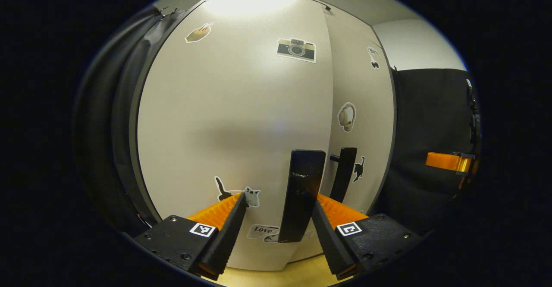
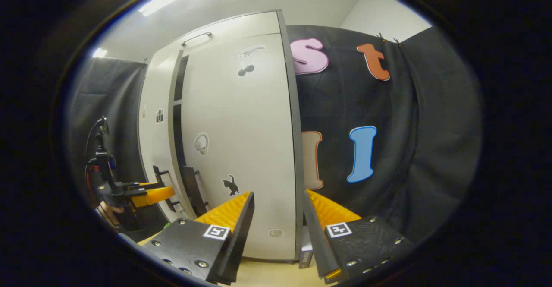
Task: Grab one shoe with the right hand and put it into the shoe cabinet, grab the other shoe with the left hand and put it into the shoe cabinet; then close the right door with the right hand and the left door with the left hand.
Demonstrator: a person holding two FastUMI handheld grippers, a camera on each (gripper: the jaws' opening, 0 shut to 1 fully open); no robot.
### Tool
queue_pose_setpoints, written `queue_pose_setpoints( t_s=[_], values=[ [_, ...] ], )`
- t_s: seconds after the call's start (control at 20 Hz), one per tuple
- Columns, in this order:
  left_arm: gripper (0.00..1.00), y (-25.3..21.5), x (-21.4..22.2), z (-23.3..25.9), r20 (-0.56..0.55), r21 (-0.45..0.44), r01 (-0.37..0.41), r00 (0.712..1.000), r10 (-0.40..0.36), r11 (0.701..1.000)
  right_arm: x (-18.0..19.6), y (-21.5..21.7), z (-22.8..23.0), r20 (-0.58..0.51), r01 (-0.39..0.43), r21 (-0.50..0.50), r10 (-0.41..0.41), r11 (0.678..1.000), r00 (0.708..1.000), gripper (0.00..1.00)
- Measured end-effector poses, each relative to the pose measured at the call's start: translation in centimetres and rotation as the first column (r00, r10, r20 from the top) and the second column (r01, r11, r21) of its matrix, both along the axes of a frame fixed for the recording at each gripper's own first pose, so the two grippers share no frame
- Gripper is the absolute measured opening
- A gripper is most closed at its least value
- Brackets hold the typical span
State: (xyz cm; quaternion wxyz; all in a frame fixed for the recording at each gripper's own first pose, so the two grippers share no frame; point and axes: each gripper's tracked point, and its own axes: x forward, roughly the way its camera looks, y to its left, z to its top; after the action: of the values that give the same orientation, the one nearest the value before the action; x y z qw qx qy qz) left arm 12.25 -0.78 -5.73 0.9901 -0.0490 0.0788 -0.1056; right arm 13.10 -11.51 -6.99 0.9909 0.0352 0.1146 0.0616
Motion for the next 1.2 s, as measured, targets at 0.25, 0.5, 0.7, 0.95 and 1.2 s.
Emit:
queue_pose_setpoints(
  t_s=[0.25,0.5,0.7,0.95,1.2],
  values=[
    [0.89,-0.2,0.4,-0.1,0.001,0.021,-0.017,1.0,0.017,1.0,-0.7,0.3,-0.4,-0.016,-0.01,0.009,0.01,1.0,1.0,0.64],
    [0.88,-0.3,-0.5,1.2,0.021,0.078,-0.036,0.999,0.035,0.996,-2.1,1.5,-0.5,-0.024,-0.033,0.015,0.034,0.999,0.999,0.67],
    [0.87,-0.5,-3.4,3.0,0.018,0.071,-0.056,0.998,0.055,0.996,-3.8,2.8,0.2,-0.021,-0.066,0.04,0.066,0.997,0.998,0.64],
    [0.87,-0.9,-9.2,6.5,0.028,0.086,-0.096,0.995,0.094,0.992,-6.9,4.0,2.6,0.014,-0.069,0.037,0.068,0.997,0.998,0.64],
    [0.86,-2.8,-14.7,10.4,0.087,0.139,-0.123,0.99,0.112,0.983,-10.6,4.7,6.8,0.09,-0.065,0.022,0.063,0.998,0.994,0.63]
  ],
)
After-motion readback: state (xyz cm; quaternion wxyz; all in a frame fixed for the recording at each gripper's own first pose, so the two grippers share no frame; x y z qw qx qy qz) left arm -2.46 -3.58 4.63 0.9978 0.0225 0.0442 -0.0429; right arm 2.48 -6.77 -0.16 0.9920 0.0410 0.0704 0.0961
